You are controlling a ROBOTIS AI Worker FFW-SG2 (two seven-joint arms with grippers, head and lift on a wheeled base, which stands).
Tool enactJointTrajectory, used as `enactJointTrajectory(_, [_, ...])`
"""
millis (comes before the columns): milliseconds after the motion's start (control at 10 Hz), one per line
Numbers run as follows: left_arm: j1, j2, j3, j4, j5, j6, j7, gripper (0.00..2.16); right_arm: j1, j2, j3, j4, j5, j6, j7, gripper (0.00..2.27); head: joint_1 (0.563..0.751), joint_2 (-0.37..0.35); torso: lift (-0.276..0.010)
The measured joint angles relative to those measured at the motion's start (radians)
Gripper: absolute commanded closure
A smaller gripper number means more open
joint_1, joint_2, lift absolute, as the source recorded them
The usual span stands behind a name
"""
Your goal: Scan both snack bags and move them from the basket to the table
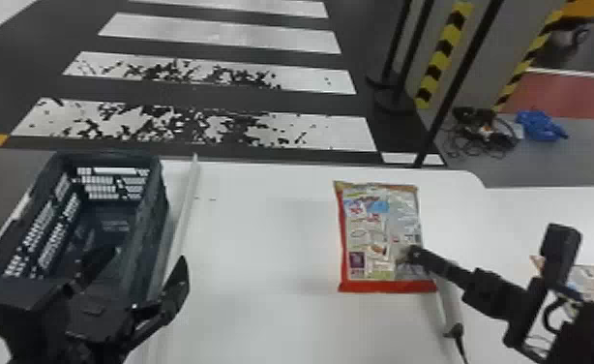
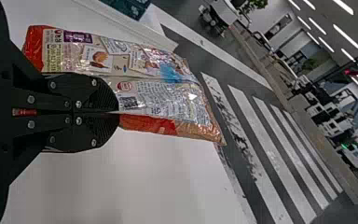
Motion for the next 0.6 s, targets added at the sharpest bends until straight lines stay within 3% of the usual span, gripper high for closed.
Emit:
enactJointTrajectory(200, [-0.009,0.006,0.003,0.001,0.019,0.002,0.000,0.05,-0.122,-0.006,-0.046,0.086,0.036,-0.040,-0.128,2.25,0.695,-0.227,-0.098])
enactJointTrajectory(500, [-0.023,0.018,0.011,0.004,0.047,0.003,0.000,0.05,-0.287,-0.056,-0.105,0.280,0.096,-0.159,-0.267,2.25,0.695,-0.342,-0.098])
enactJointTrajectory(600, [-0.029,0.023,0.013,0.005,0.057,0.006,0.001,0.05,-0.315,-0.068,-0.107,0.332,0.123,-0.218,-0.333,2.25,0.695,-0.350,-0.098])
